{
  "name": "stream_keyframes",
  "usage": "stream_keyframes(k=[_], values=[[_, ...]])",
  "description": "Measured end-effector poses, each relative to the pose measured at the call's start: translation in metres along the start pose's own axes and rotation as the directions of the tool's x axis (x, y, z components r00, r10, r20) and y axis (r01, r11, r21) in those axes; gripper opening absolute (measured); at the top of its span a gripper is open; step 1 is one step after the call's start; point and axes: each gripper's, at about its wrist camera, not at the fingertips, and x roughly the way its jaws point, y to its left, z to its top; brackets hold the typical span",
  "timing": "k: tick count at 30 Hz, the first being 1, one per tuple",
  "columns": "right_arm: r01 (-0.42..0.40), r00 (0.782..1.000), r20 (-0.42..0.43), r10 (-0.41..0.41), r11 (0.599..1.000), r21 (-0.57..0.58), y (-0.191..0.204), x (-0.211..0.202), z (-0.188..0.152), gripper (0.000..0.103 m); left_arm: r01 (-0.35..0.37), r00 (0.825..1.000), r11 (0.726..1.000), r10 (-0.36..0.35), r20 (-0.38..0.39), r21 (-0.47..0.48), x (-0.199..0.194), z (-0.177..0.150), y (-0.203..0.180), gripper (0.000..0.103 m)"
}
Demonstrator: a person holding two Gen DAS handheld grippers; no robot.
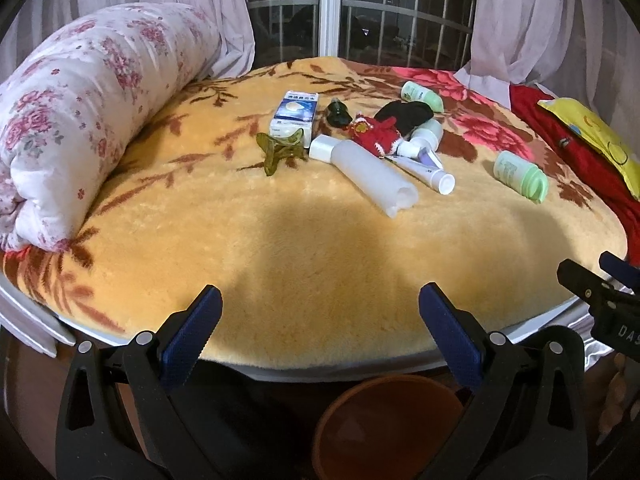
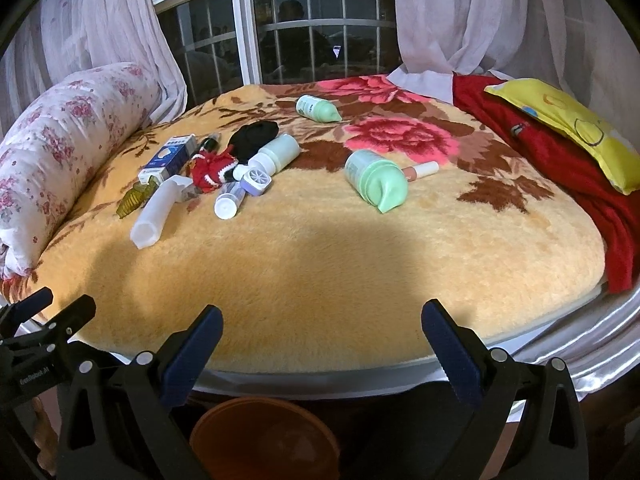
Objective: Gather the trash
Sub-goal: 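Move both tools toward the items on the blanket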
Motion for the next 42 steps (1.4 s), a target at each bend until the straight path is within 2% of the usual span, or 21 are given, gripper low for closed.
stream_keyframes(k=[27, 42], values=[[0.017, 0.997, -0.075, -0.016, 1.000, 0.008, -0.015, 0.065, 0.066, 0.098, 0.036, 0.995, 0.999, -0.039, -0.088, -0.036, 0.063, 0.054, -0.004, 0.096], [0.017, 0.996, -0.089, -0.017, 1.000, 0.005, -0.011, 0.085, 0.083, 0.098, 0.046, 0.992, 0.997, -0.052, -0.114, -0.058, 0.082, 0.067, 0.001, 0.096]])
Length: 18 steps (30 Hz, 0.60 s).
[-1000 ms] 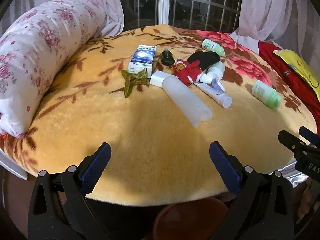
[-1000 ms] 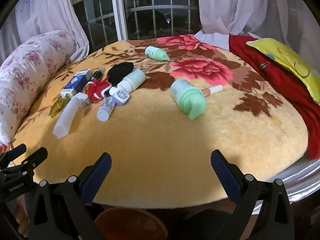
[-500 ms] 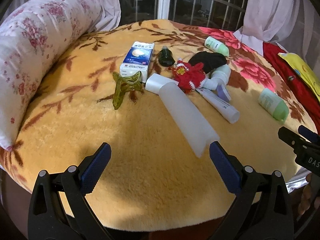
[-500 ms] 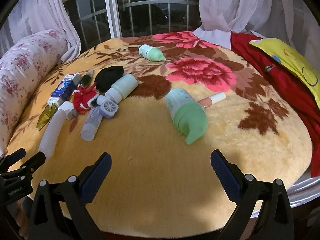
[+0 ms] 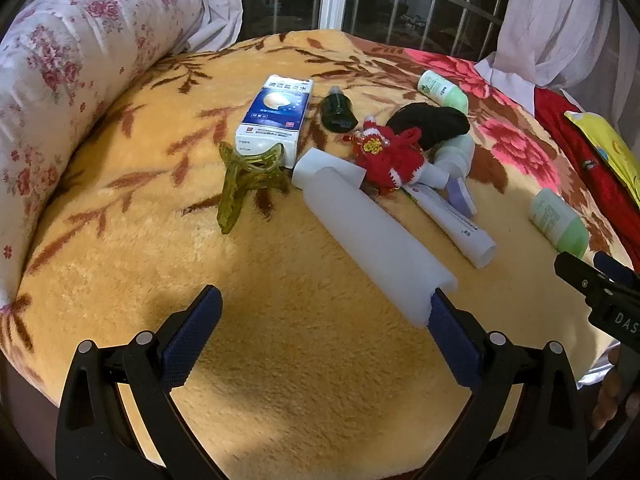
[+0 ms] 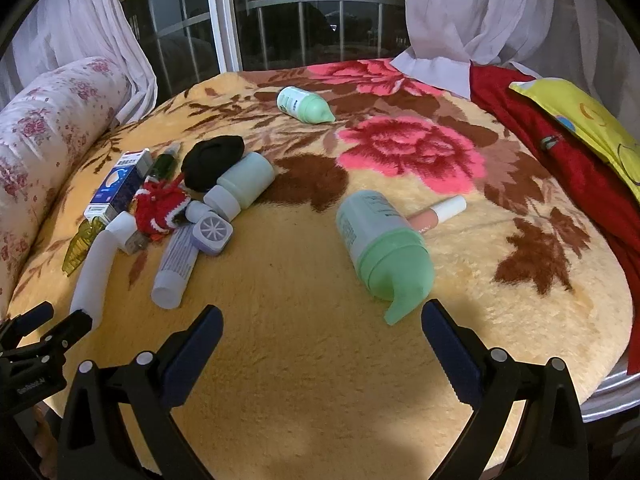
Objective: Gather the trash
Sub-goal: 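Move both tools toward the items on the blanket, then grasp the white foam tube with left tool while right tool grasps green-capped bottle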
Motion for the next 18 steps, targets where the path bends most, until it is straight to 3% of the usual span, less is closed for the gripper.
stream_keyframes(k=[18], values=[[0.022, 1.000, 0.011, -0.022, 1.000, -0.007, -0.013, 0.003, 0.010, 0.098, 0.028, 1.000, 1.000, -0.028, -0.005, 0.002, -0.003, 0.001, -0.008, 0.096]])
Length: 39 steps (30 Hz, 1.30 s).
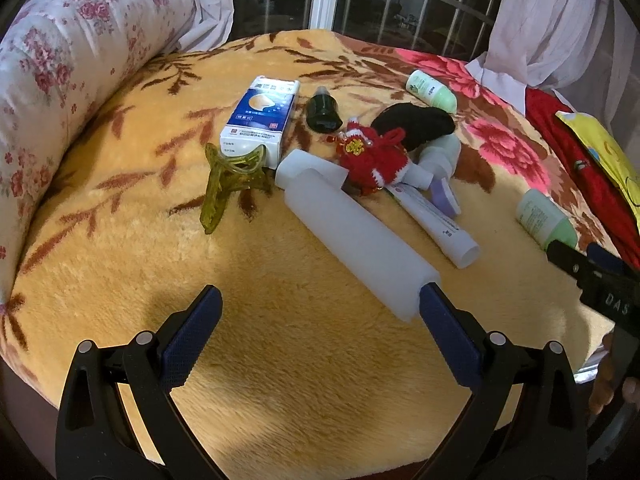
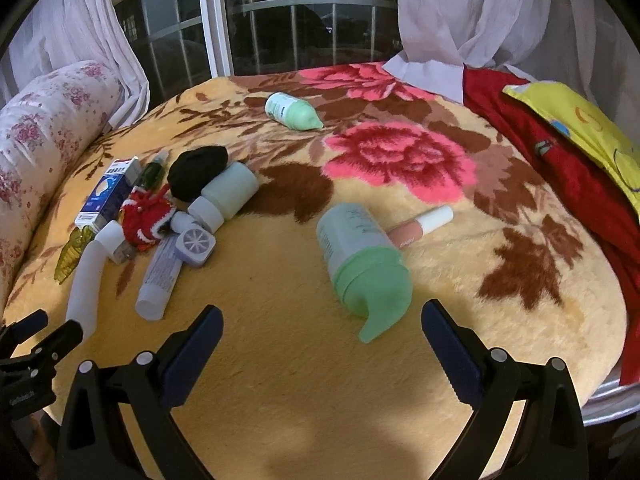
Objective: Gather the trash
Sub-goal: 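Grasp the white foam tube with left tool while right tool grasps green-capped bottle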
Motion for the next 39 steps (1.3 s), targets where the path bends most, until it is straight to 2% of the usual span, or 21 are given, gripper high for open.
stream_keyframes(k=[8, 15, 16, 18, 20, 24, 27, 31, 34, 39], values=[[0.005, 1.000, -0.025, -0.006, 0.999, -0.052, -0.005, 0.024, 0.018, 0.098, 0.005, 1.000, 1.000, -0.005, -0.009, -0.006, 0.000, -0.007, 0.004, 0.096], [-0.062, 0.995, -0.084, 0.059, 0.997, -0.037, -0.017, 0.050, 0.031, 0.097, 0.026, 1.000, 1.000, -0.026, -0.002, -0.015, -0.007, -0.010, 0.007, 0.096], [-0.071, 0.992, -0.103, 0.068, 0.997, -0.024, -0.019, 0.056, 0.032, 0.093, 0.030, 1.000, 0.999, -0.030, -0.004, -0.017, -0.007, -0.010, 0.007, 0.096], [-0.095, 0.986, -0.136, 0.093, 0.995, -0.007, -0.021, 0.065, 0.032, 0.078, 0.036, 0.999, 0.999, -0.036, -0.006, -0.020, -0.008, -0.010, 0.008, 0.096], [-0.082, 0.983, -0.163, 0.080, 0.997, -0.007, -0.022, 0.074, 0.030, 0.066, 0.038, 0.999, 0.999, -0.038, -0.007, -0.023, -0.009, -0.011, 0.009, 0.096], [-0.072, 0.988, -0.138, 0.067, 0.997, -0.034, -0.019, 0.079, 0.026, 0.064, 0.052, 0.999, 0.998, -0.053, -0.014, -0.034, -0.011, -0.013, 0.008, 0.096], [-0.082, 0.991, -0.112, 0.079, 0.996, -0.027, -0.022, 0.078, 0.025, 0.051, 0.068, 0.998, 0.997, -0.069, -0.012, -0.040, -0.015, -0.012, 0.005, 0.096], [-0.108, 0.991, -0.082, 0.108, 0.994, 0.002, -0.028, 0.078, 0.023, 0.049, 0.085, 0.996, 0.995, -0.085, 0.001, -0.047, -0.021, -0.004, -0.006, 0.096], [-0.117, 0.991, -0.062, 0.117, 0.993, 0.010, -0.029, 0.076, 0.022, 0.049, 0.072, 0.997, 0.995, -0.072, 0.002, -0.075, -0.018, 0.008, -0.012, 0.096], [-0.128, 0.991, -0.038, 0.128, 0.992, 0.014, -0.031, 0.076, 0.019, 0.049, 0.012, 1.000, 0.979, -0.017, -0.023, -0.204, 0.005, 0.030, -0.005, 0.096]])
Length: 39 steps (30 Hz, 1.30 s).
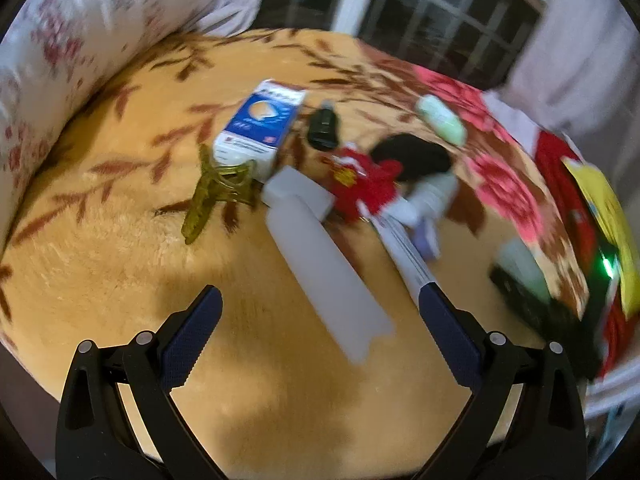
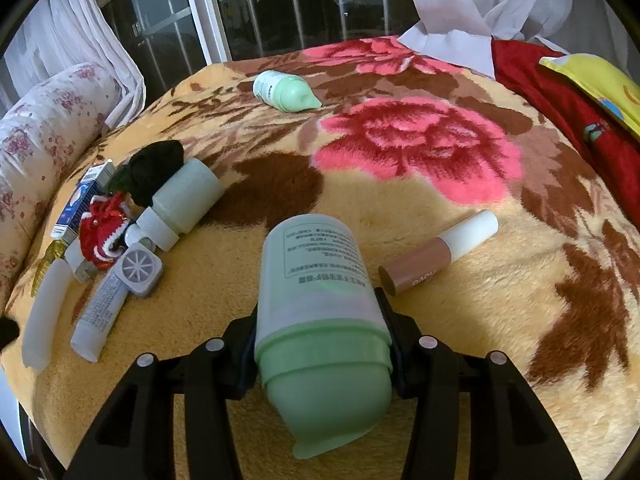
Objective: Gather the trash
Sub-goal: 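Grasp the white foam tube with left tool while right tool grasps green-capped bottle, then carry both items over the orange bin and open both tools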
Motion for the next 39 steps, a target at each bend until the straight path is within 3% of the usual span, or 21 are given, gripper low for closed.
stream_keyframes(k=[4, 8, 11, 13, 14, 15, 17, 23, 33, 39], values=[[-0.016, 1.000, 0.016, 0.016, 1.000, 0.007, -0.002, -0.001, -0.002, 0.049, -0.048, 0.999, 0.997, 0.047, -0.018, -0.066, 0.025, 0.009, 0.002, 0.096], [-0.040, 0.999, 0.019, 0.039, 0.999, 0.024, -0.005, -0.001, -0.003, 0.049, -0.125, 0.992, 0.991, 0.124, -0.022, -0.042, 0.042, 0.004, -0.008, 0.096], [-0.036, 0.999, 0.021, 0.035, 0.999, 0.021, -0.005, -0.001, -0.003, 0.049, -0.182, 0.983, 0.983, 0.183, 0.027, -0.027, 0.045, 0.002, -0.013, 0.094], [-0.032, 0.999, 0.023, 0.031, 0.999, 0.017, -0.004, -0.001, -0.004, 0.049, -0.210, 0.976, 0.978, 0.210, 0.048, -0.012, 0.046, 0.002, -0.013, 0.080], [-0.034, 0.999, 0.022, 0.033, 0.999, 0.018, -0.004, -0.001, -0.004, 0.049, -0.240, 0.969, 0.971, 0.240, 0.054, 0.006, 0.048, 0.001, -0.013, 0.063], [-0.035, 0.999, 0.023, 0.035, 0.999, 0.020, -0.005, 0.000, -0.004, 0.049, -0.256, 0.965, 0.966, 0.255, 0.061, 0.020, 0.049, 0.002, -0.013, 0.055], [-0.038, 0.999, 0.027, 0.038, 0.999, 0.025, -0.004, -0.001, -0.004, 0.049, -0.247, 0.967, 0.968, 0.243, 0.078, 0.044, 0.047, 0.002, -0.009, 0.041], [-0.041, 0.998, 0.049, 0.040, 0.999, 0.028, -0.005, -0.004, -0.006, 0.048, -0.128, 0.985, 0.987, 0.115, 0.127, 0.098, 0.025, -0.007, 0.009, 0.028], [-0.005, 0.994, 0.111, 0.007, 1.000, -0.023, 0.012, -0.039, -0.018, 0.048, -0.115, 0.977, 0.977, 0.079, 0.196, 0.178, -0.027, -0.044, 0.015, 0.027], [-0.080, 0.986, 0.141, 0.088, 0.995, -0.057, 0.038, -0.089, -0.042, 0.048, -0.079, 0.978, 0.973, 0.034, 0.206, 0.215, -0.051, -0.067, 0.013, 0.027]])
